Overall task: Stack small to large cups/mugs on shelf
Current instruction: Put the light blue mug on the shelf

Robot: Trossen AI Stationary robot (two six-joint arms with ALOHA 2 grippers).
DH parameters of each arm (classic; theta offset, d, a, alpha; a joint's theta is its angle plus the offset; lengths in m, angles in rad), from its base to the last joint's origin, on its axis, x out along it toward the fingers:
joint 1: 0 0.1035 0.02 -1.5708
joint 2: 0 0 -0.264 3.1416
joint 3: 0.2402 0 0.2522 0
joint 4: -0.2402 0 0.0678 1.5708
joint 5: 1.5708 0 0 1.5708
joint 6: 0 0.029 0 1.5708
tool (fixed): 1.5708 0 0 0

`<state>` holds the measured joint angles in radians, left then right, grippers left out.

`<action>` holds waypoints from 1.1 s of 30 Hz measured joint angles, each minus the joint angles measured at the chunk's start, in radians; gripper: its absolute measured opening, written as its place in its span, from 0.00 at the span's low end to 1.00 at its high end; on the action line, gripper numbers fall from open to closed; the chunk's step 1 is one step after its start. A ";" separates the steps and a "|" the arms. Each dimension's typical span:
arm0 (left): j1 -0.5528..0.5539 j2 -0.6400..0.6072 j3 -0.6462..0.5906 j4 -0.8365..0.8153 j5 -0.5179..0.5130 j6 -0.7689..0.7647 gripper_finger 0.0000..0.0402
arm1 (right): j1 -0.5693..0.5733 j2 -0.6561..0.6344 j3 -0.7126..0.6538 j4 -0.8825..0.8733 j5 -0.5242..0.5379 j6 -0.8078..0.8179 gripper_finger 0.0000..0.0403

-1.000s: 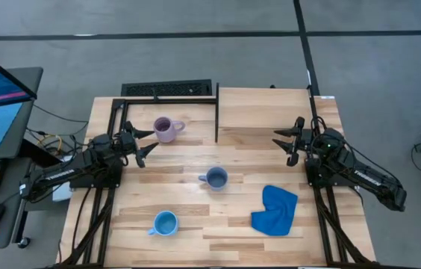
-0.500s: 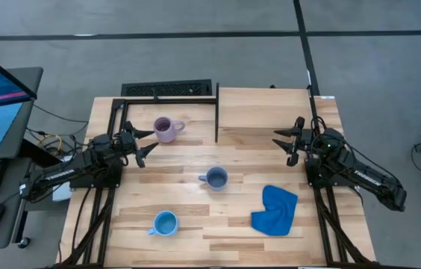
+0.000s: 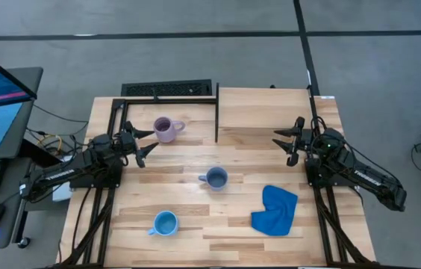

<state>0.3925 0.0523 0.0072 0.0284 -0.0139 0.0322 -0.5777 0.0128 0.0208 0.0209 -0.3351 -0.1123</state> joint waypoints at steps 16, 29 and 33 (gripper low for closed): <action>0.000 0.000 0.000 0.008 -0.029 0.089 0.59 | 0.000 0.000 0.000 0.001 0.000 0.138 0.45; 0.000 0.000 0.000 0.016 -0.081 0.121 0.59 | 0.000 0.000 0.000 0.000 0.000 0.186 0.45; 0.000 0.000 0.000 0.016 -0.081 0.129 0.59 | 0.000 0.000 0.000 0.000 0.000 0.184 0.45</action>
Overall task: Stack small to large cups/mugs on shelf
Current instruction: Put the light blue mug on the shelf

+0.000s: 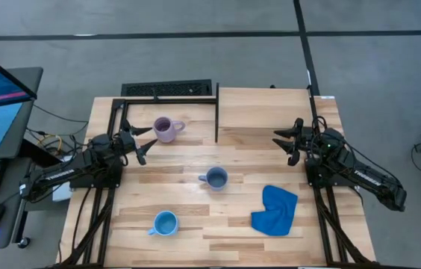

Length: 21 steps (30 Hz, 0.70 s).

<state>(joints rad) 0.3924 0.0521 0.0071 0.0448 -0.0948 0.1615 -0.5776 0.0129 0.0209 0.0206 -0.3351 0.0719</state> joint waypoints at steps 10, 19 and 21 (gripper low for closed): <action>0.000 0.000 0.000 0.000 0.000 -0.025 0.59 | 0.000 0.000 0.000 0.000 0.000 0.000 0.45; 0.000 0.000 0.000 0.000 0.000 -0.026 0.59 | 0.000 0.000 0.000 0.006 0.000 -0.001 0.45; 0.000 0.000 0.000 0.000 0.000 -0.026 0.59 | 0.001 0.000 0.000 0.034 0.000 -0.001 0.45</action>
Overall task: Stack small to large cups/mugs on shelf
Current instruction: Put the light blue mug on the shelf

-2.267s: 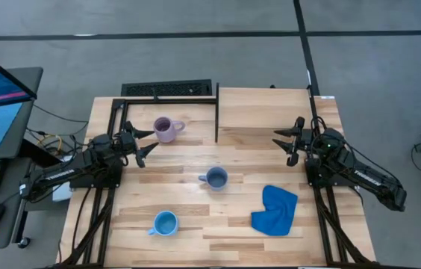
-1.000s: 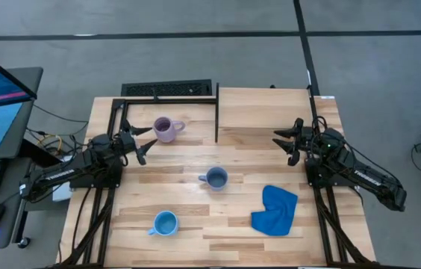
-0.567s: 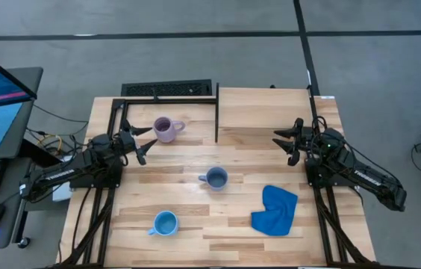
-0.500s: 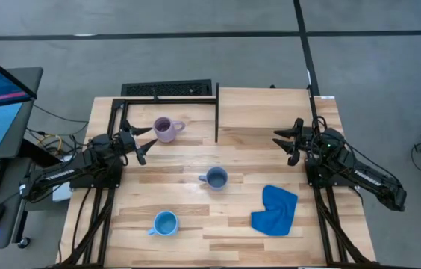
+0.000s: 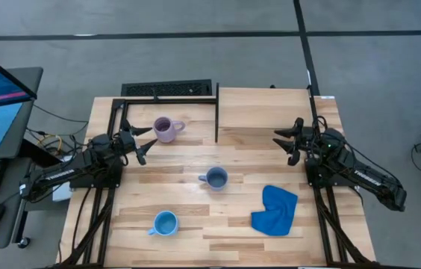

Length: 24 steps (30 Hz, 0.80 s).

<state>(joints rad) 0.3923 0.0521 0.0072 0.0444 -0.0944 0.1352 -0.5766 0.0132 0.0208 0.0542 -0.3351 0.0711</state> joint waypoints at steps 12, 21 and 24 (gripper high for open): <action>0.000 0.000 0.000 0.000 0.000 -0.001 0.59 | 0.000 0.000 0.000 0.165 0.000 0.000 0.45; 0.000 0.000 0.000 0.000 0.000 -0.001 0.59 | 0.000 0.000 0.000 0.221 0.000 0.016 0.45; 0.000 0.000 0.000 0.000 0.000 -0.001 0.59 | 0.000 0.000 0.000 0.258 0.000 0.016 0.45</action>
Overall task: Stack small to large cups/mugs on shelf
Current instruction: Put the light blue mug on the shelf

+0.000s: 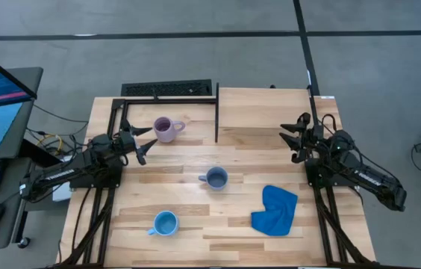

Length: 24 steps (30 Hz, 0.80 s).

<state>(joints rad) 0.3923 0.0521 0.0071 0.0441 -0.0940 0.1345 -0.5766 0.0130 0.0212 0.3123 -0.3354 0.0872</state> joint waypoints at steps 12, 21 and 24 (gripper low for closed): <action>0.000 0.000 0.000 0.000 0.000 0.000 0.59 | 0.038 0.051 0.158 -0.013 -0.004 -0.014 0.44; 0.000 0.000 0.000 0.000 0.000 0.000 0.59 | 0.167 0.319 0.438 -0.132 0.000 -0.192 0.40; 0.000 0.000 0.000 0.000 0.000 0.000 0.59 | 0.210 0.441 0.524 -0.135 0.000 -0.224 0.38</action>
<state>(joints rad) 0.3925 0.0525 0.0071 0.0437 -0.0938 0.1345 -0.3670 0.4543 0.5455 0.1771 -0.3351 -0.1368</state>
